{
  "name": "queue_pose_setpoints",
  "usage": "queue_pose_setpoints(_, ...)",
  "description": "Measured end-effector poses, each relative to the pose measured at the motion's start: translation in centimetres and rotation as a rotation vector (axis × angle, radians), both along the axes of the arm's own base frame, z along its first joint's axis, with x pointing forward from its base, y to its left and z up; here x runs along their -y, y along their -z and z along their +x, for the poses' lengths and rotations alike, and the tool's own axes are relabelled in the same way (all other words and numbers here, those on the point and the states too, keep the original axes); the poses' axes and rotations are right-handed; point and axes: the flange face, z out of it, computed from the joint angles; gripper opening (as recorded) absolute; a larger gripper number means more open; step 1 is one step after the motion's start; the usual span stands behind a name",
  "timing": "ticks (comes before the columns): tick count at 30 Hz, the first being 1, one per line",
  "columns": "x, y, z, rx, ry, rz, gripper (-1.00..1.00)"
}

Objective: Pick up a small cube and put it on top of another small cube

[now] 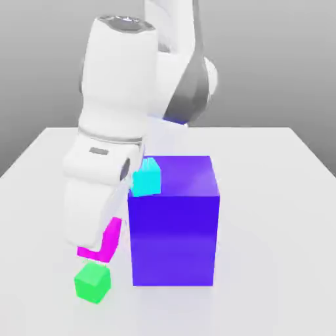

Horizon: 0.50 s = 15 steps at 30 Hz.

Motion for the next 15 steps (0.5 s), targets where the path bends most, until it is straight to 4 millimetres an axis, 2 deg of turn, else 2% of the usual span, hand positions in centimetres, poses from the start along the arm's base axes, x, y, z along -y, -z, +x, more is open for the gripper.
queue_pose_setpoints(7, 3.3, 1.5, -3.1, -0.074, -0.306, 0.011, -1.00)
queue_pose_setpoints(11, 4.6, 3.8, -5.0, -0.122, -0.490, 0.038, -1.00)
queue_pose_setpoints(15, 5.2, 6.8, -6.9, -0.169, -0.684, 0.081, -1.00)
